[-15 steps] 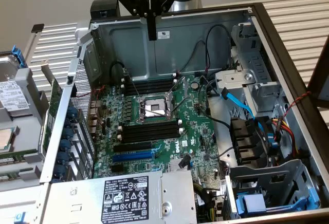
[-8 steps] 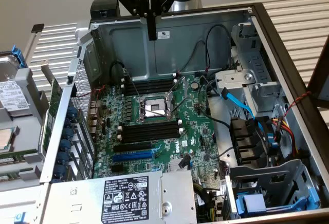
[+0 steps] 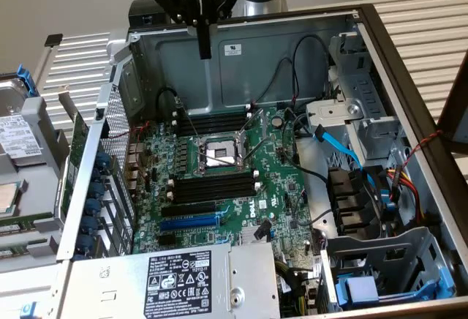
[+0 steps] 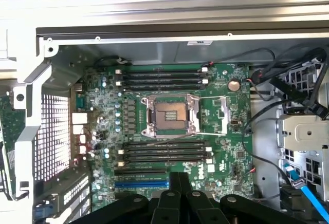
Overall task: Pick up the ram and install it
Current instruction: 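Reach for the ram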
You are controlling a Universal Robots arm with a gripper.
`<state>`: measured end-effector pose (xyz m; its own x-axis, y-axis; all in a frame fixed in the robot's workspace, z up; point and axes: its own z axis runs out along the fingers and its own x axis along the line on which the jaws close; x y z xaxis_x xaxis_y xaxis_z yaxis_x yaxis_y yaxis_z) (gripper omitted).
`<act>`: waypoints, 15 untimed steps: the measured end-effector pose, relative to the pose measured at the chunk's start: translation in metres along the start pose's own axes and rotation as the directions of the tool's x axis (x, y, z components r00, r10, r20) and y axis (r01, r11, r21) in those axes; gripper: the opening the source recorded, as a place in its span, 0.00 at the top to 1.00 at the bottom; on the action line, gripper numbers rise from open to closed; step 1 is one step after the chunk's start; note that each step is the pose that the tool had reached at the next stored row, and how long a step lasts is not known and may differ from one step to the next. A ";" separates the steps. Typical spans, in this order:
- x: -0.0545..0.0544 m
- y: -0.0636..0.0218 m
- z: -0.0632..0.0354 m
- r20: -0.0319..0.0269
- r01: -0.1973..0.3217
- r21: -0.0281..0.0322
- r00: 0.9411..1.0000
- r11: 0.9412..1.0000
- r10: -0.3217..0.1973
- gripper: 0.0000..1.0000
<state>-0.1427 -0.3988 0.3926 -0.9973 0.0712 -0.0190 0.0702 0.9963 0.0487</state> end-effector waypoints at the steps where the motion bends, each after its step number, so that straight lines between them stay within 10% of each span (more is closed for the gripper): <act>1: 0.004 -0.0003 -0.0001 0.000 0.000 0.000 1.000 1.000 0.000 0.89; 15: 0.068 -0.0048 -0.0010 0.000 0.000 0.000 1.000 1.000 0.000 0.89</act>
<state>-0.2110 -0.3988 0.3920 -0.9973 0.0712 -0.0190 0.0702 0.9964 0.0482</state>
